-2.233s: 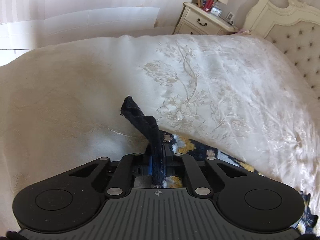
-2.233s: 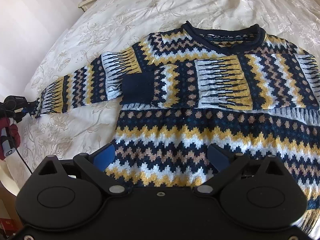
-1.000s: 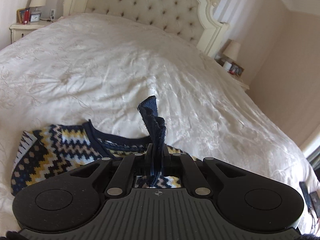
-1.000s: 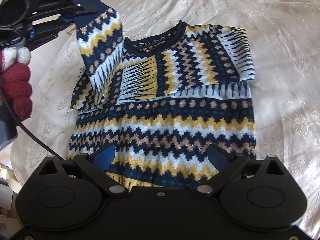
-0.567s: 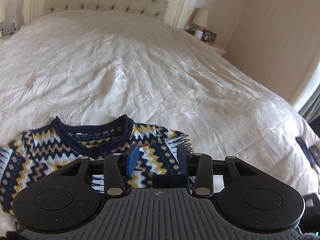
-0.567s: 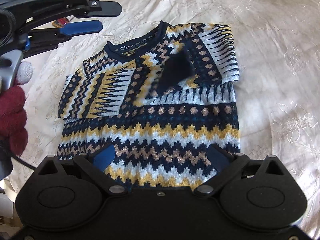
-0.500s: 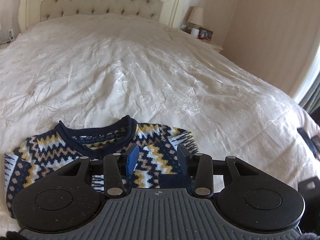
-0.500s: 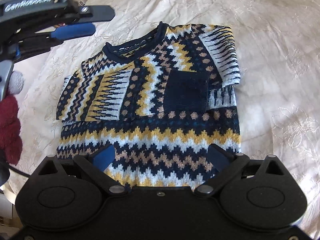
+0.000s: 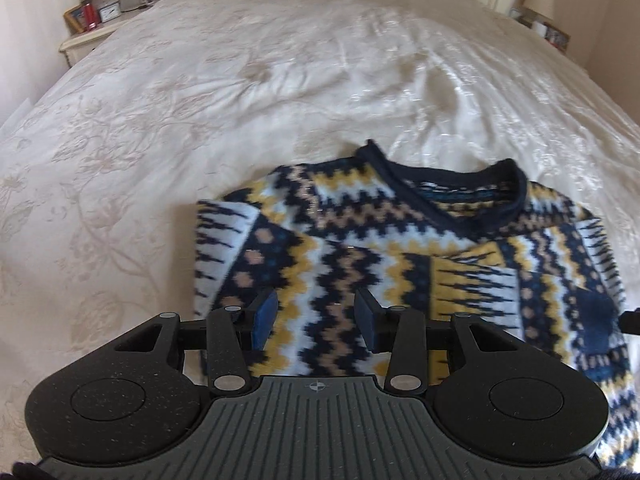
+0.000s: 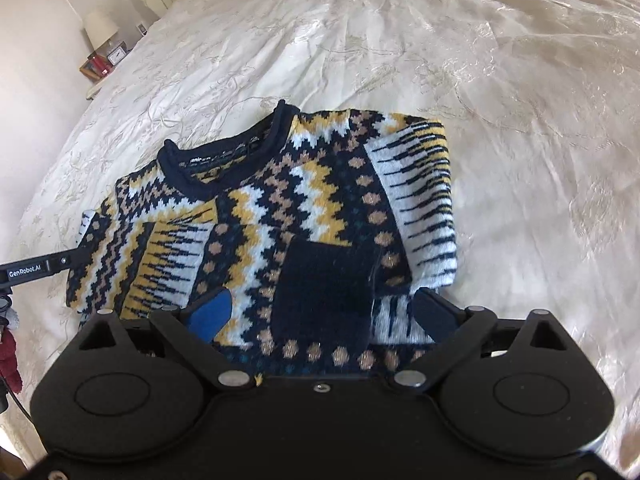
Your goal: Fold small clothes
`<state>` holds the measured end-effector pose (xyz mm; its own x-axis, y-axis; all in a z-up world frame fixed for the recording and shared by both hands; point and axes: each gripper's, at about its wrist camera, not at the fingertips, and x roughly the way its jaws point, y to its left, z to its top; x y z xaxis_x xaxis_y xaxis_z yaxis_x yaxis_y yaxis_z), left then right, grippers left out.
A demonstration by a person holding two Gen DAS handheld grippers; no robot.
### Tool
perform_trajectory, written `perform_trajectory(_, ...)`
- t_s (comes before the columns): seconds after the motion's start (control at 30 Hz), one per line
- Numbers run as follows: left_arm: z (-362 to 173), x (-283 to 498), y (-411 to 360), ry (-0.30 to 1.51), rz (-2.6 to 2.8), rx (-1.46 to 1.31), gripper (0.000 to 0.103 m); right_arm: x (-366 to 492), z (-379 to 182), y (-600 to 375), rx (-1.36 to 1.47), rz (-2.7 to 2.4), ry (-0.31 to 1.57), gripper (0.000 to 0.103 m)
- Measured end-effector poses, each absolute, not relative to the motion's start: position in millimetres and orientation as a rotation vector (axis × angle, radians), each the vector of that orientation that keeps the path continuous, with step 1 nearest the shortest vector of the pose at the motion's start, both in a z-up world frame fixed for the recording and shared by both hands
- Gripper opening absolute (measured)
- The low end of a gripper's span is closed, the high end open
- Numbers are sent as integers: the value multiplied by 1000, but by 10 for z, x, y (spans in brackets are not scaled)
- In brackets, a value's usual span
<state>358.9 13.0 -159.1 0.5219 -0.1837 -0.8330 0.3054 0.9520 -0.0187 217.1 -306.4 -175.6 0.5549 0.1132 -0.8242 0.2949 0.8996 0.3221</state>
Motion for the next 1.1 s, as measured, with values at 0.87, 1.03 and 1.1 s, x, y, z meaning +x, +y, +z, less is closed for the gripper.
perform_trajectory(0.87, -1711, 3819, 510, 1045, -188, 20, 43, 2495, -1627, -3124, 434, -2, 985, 11)
perform_trajectory(1.03, -1605, 3908, 463, 1010, -207, -2, 43, 2548, -1318, -3281, 374, -64, 942, 11)
perform_trajectory(1.1, -1650, 3979, 440, 1021, -197, 0, 43, 2605, -1448, -3408, 369, -133, 980, 11)
